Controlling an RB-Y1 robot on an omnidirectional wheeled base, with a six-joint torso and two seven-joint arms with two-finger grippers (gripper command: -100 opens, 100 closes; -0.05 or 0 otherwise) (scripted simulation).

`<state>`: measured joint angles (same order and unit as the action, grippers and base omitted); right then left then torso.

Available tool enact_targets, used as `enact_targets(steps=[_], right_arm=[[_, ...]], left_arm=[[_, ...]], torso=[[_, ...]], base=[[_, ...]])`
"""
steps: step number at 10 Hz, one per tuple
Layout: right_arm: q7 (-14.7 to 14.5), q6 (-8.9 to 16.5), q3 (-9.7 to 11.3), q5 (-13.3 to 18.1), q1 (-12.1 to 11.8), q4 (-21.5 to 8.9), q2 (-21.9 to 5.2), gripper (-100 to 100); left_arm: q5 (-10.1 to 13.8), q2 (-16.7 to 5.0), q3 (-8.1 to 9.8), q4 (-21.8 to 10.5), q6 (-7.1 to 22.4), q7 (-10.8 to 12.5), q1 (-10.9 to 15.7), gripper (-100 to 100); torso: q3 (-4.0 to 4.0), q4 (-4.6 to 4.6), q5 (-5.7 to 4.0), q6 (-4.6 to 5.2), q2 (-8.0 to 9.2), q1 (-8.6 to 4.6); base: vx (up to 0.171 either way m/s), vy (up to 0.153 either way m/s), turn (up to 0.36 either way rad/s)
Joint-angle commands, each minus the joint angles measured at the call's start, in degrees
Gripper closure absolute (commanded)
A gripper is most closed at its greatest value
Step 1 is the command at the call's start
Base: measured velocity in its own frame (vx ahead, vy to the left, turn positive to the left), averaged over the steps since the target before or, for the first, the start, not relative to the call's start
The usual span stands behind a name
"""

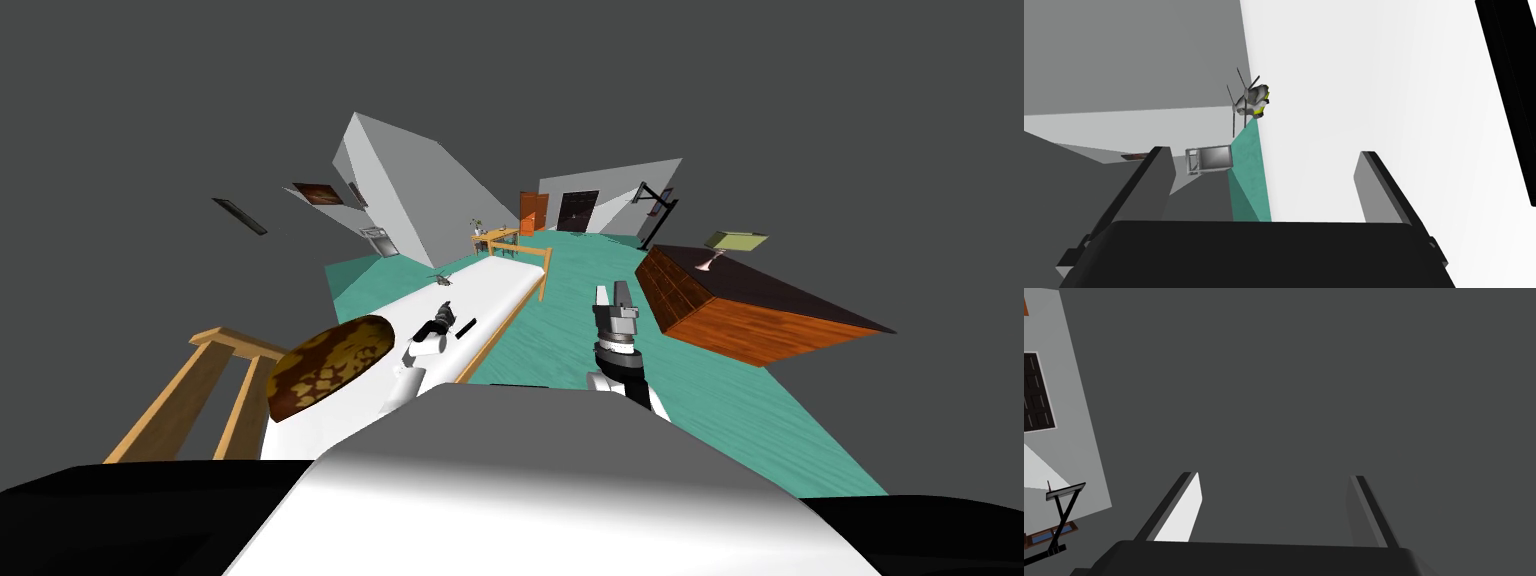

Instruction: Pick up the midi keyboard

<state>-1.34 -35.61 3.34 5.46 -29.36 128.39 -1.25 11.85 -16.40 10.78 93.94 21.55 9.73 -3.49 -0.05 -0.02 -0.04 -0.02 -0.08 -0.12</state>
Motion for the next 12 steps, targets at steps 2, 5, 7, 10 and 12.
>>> enact_targets(steps=[2, 5, 7, 10, 12], right_arm=[[0.0, 0.0, 0.0, 0.0, 0.0, 0.0, 0.0, 0], [0.0, 0.0, 0.0, 0.0, 0.0, 0.0, 0.0, 0], [0.0, 0.0, 0.0, 0.0, 0.0, 0.0, 0.0, 0], [0.0, 0.0, 0.0, 0.0, 0.0, 0.0, 0.0, 0], [0.0, 0.0, 0.0, 0.0, 0.0, 0.0, 0.0, 0]], left_arm=[[1.0, -0.5, 0.72, -2.2, 4.0, 1.3, 1.2, -100], [1.9, -1.0, 1.33, -4.7, 8.1, 2.4, 2.6, -100], [2.9, -1.6, 1.93, -7.1, 10.9, 3.6, 3.9, -100], [4.0, -2.2, 2.52, -9.5, 15.4, 4.7, 5.2, -100], [5.1, -2.8, 3.11, -11.9, 18.3, 5.9, 6.5, -100]], torso=[[0.03, 0.01, 0.01, -0.01, 0.05, 0.07], [0.01, 0.01, 0.00, 0.00, 0.01, 0.01], [0.03, 0.01, 0.01, -0.01, 0.05, 0.07], [0.01, 0.01, 0.01, -0.01, 0.01, 0.05], [0.00, 0.00, 0.01, -0.01, -0.01, 0.06]], base=[[0.013, -0.017, -0.017], [0.023, -0.030, -0.018], [0.017, -0.015, -0.008], [0.025, -0.021, -0.013], [0.027, -0.020, -0.010]])
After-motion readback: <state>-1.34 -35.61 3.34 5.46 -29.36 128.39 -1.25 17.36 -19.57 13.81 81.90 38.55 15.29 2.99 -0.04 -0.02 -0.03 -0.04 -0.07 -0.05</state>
